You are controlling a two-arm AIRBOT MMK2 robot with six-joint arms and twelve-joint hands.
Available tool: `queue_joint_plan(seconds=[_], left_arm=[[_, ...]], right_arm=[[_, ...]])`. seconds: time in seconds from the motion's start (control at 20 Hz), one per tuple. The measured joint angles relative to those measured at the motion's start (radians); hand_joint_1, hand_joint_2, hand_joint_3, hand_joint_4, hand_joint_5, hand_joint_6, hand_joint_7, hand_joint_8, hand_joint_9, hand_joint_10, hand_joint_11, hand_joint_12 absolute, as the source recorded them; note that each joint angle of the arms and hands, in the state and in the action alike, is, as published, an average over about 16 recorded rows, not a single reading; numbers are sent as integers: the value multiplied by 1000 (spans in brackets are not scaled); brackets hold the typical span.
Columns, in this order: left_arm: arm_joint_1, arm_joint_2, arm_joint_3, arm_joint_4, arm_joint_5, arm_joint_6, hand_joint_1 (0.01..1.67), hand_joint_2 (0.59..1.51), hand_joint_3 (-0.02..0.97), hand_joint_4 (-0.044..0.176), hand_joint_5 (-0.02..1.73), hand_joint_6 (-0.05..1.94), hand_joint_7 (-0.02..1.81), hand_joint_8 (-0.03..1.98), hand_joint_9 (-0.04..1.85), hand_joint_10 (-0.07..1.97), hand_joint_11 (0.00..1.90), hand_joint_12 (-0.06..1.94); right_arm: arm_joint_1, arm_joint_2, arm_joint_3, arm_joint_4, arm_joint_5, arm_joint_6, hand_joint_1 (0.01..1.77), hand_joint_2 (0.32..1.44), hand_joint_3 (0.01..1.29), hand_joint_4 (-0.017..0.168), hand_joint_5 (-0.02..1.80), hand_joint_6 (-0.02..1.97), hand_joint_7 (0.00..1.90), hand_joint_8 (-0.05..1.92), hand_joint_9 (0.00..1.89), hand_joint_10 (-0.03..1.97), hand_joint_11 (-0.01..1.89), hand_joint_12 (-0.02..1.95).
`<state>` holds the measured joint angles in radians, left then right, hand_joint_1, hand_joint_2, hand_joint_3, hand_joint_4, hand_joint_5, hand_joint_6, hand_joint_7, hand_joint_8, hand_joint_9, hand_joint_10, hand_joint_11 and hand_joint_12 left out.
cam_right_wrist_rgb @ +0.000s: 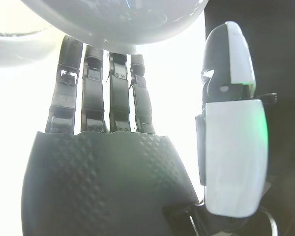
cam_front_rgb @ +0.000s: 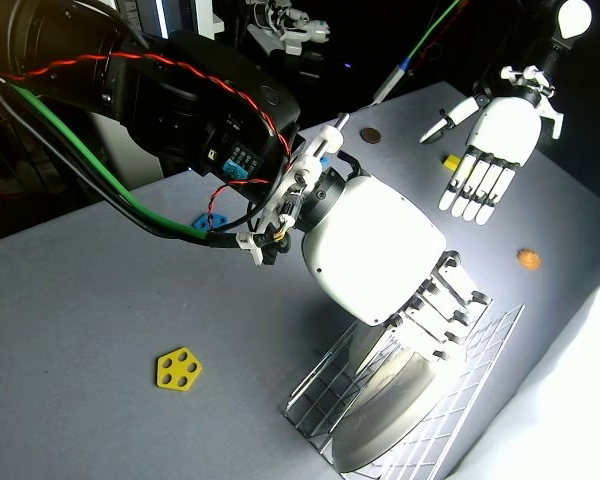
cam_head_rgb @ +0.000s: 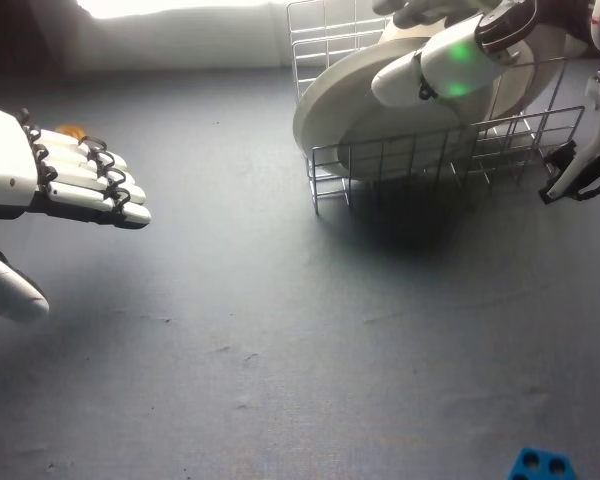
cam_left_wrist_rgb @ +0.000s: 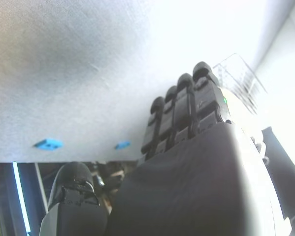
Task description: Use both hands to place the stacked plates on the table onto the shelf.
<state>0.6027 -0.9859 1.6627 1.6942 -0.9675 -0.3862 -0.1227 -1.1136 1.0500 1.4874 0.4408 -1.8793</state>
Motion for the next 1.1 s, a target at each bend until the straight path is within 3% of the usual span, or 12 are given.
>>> queue_joint_plan(seconds=[1.1], left_arm=[[-16, 11, -12, 3, -2, 20, 13, 1112, 16, 0, 20, 5, 18, -13, 19, 16, 17, 13]], right_arm=[[31, 43, -59, -1, -4, -20, 902, 1012, 12, -1, 361, 110, 465, 23, 238, 401, 21, 1148]])
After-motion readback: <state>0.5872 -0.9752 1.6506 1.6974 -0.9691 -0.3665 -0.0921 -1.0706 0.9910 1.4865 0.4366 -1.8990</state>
